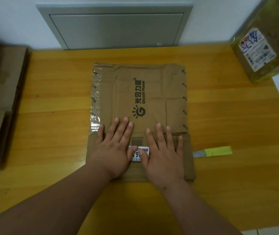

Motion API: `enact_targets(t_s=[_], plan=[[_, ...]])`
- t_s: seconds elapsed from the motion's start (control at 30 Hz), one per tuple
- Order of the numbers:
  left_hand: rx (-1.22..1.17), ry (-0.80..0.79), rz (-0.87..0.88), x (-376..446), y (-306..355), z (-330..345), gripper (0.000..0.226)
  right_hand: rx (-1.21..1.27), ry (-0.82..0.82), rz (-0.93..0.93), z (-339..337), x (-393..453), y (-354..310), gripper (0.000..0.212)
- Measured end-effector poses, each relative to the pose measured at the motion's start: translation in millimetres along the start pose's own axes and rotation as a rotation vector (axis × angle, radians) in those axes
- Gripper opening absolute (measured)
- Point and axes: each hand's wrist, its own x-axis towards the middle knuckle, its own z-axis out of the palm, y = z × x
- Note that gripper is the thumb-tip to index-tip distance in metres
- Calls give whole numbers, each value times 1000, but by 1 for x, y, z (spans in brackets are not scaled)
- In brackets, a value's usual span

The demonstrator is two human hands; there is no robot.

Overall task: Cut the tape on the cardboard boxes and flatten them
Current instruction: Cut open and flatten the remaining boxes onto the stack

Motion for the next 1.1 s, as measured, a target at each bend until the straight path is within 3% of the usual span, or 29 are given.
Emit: enact_targets(t_s=[0.2,0.37,0.7,0.83,0.9,0.97,1.1], plan=[[-128,68,-86,-33,21,5,66,9,-10,-18,-2,3,1,69],[-96,67,-98,-37,21,9,69,23,21,-59,-1,-4,5,66],[-96,-23,-136,-31,16,-3,78,19,-55,-80,-2,-7,6,71],[-167,119,-155,-16,5,-24,41,78,-7,-80,-18,7,11,61],[-198,116,-185,-6,2,-30,31,88,72,-19,-26,17,15,46],[-237,88,-226,2,-1,-34,30,132,47,118,-33,30,20,45],[-418,46,-475,12,-4,-43,55,353,-29,430,-45,52,28,74]])
